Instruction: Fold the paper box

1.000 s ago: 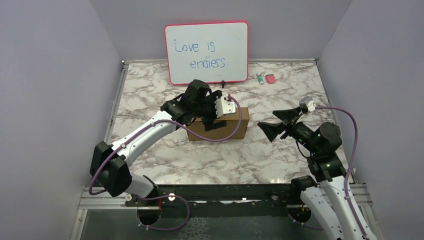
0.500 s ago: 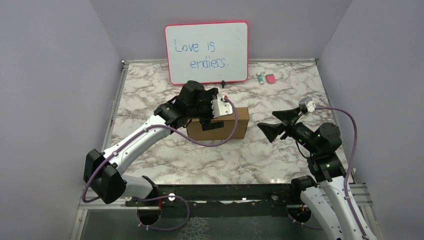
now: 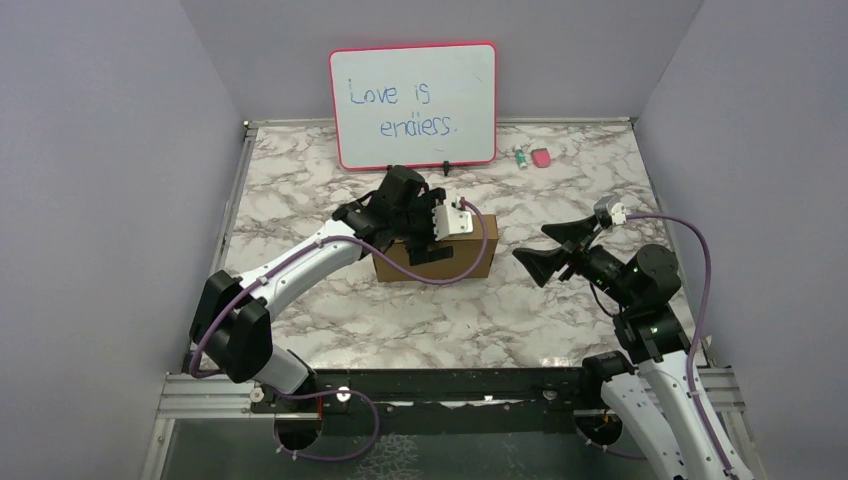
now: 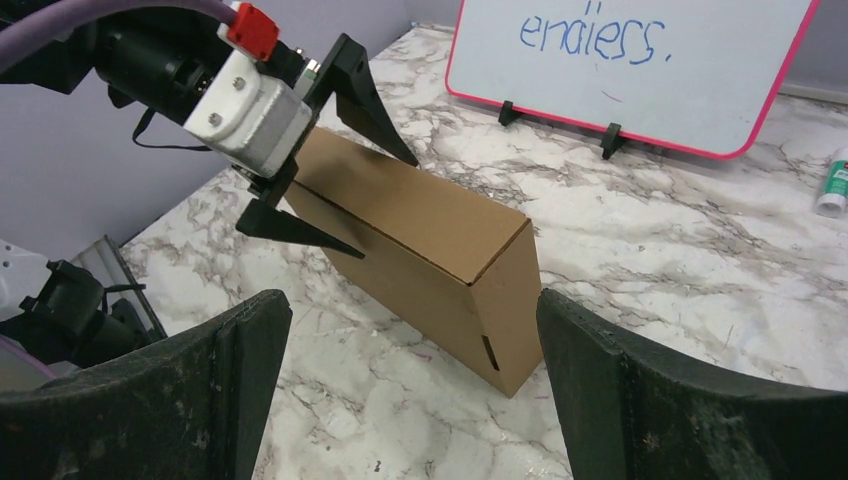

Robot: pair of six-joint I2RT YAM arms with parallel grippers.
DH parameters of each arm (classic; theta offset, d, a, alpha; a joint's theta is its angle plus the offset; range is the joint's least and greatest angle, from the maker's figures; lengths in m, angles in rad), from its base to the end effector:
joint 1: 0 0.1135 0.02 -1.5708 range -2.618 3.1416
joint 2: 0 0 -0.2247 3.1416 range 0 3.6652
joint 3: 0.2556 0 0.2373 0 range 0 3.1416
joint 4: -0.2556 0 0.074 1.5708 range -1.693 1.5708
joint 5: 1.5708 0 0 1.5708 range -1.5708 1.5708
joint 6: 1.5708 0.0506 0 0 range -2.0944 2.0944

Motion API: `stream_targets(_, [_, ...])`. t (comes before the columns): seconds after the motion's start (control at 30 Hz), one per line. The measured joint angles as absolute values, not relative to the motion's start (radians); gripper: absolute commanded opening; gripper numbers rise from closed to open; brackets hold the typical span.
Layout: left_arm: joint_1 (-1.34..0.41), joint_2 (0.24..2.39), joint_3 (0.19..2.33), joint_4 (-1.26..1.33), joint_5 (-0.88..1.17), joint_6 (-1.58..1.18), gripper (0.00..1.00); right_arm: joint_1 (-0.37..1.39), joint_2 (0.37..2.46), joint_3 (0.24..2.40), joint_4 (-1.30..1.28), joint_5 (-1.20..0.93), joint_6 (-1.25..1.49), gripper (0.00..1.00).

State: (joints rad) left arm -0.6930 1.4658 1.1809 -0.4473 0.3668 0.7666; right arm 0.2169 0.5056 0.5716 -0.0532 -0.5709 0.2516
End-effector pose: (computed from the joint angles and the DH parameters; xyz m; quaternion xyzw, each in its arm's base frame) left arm 0.2375 -0.2208 0.2490 0.6541 0.6198 -0.1517 0.4062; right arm 0.1554 0.0622 0.2988 -0.1887 0.6775 0.3509 0.6183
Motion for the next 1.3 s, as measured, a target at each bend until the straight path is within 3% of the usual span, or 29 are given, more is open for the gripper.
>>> stream_targets(0.33, [-0.693,1.493,1.189,-0.459,0.370,0.746,0.47,0.217,0.506,0.571,-0.053,-0.572,0.252,0.97])
stream_targets(0.5, [-0.695,1.471,1.201,-0.463,0.301,0.738,0.39,0.217,0.506,0.570,-0.052,-0.572,0.252,0.97])
stream_targets(0.73, [-0.746,1.388,1.171,-0.406,0.088,0.722,0.36,0.217,0.506,0.567,-0.047,-0.572,0.252,0.97])
stream_targets(1.13, [-0.967,1.326,0.784,0.031,-0.361,0.776,0.37,0.217,0.506,0.562,-0.046,-0.572,0.252,0.97])
stream_targets(1.3, [-1.022,1.326,0.724,0.146,-0.453,0.786,0.45,0.217,0.505,0.561,-0.046,-0.572,0.252,0.97])
